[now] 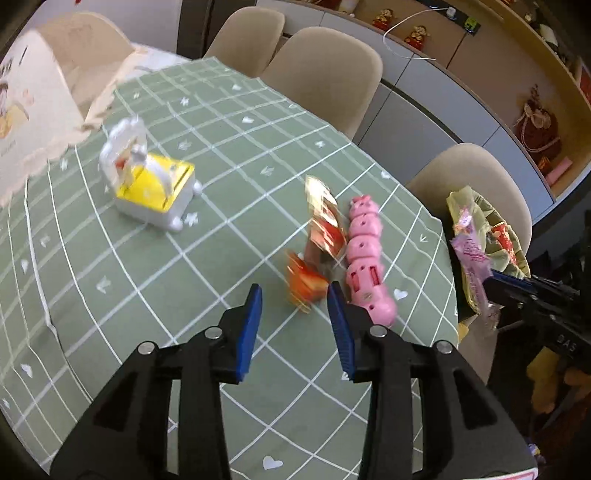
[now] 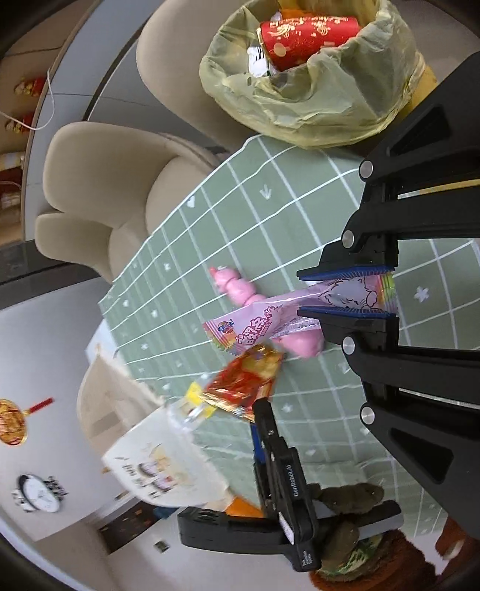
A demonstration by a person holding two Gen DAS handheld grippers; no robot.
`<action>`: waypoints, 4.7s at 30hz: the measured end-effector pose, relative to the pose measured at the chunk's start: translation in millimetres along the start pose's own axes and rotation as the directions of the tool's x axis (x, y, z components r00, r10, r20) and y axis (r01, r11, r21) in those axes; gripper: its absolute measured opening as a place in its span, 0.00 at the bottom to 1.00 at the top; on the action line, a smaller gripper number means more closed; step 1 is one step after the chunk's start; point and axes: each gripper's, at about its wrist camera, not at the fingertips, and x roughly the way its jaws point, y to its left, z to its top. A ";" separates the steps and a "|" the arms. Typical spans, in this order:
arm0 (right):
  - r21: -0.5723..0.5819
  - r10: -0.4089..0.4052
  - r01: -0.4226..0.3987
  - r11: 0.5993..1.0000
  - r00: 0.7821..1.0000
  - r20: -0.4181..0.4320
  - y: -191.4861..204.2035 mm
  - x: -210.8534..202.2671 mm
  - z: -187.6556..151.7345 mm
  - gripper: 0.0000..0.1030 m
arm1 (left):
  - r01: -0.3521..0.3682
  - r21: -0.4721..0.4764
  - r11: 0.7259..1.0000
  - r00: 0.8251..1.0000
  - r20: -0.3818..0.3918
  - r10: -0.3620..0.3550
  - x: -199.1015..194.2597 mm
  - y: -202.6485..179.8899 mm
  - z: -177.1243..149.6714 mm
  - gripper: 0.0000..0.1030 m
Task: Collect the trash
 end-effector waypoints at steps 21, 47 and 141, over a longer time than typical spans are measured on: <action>0.075 -0.103 0.101 0.992 0.994 0.027 2.2 -21.9 -28.2 0.14 | -0.073 -0.339 0.938 0.996 0.025 0.086 53.7 32.3 28.9 0.49; -0.004 -0.026 0.028 1.000 0.949 0.315 -23.7 -125.2 20.0 0.14 | -0.003 0.049 0.999 0.969 0.248 -0.010 -98.9 -89.2 55.3 0.15; 0.063 -0.138 0.124 0.990 0.911 0.389 23.3 -172.7 -193.4 0.41 | -0.264 0.087 0.961 0.878 0.435 0.202 -152.0 -152.0 -166.9 0.77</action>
